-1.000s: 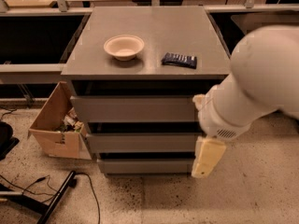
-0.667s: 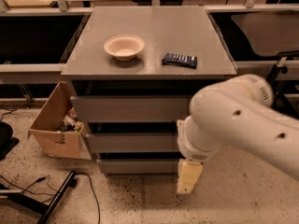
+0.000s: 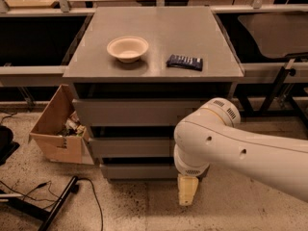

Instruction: Open middle drawer

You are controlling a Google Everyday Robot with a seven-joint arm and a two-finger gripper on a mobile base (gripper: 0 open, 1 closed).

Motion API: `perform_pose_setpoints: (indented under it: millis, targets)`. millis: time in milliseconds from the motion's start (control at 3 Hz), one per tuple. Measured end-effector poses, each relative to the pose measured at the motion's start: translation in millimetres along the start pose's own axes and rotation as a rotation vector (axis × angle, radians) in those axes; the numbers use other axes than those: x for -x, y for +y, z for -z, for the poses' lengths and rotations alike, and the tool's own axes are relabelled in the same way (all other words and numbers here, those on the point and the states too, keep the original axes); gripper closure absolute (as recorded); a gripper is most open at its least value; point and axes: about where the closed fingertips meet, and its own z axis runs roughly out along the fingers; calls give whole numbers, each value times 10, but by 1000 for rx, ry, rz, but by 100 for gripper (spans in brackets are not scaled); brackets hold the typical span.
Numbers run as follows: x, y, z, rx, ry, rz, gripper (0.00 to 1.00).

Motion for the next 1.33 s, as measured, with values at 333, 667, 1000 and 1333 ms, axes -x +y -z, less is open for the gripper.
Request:
perform_pose_setpoints:
  millis: [333,667,1000,1333]
  targets:
    - [39,-169,-524,12,21,18,0]
    - [-130,-423,-1046,-4,81,60,0]
    - [-486,-691,-1501,-21,161,66,0]
    - [-796,-928,-1837,-36,188,47,0]
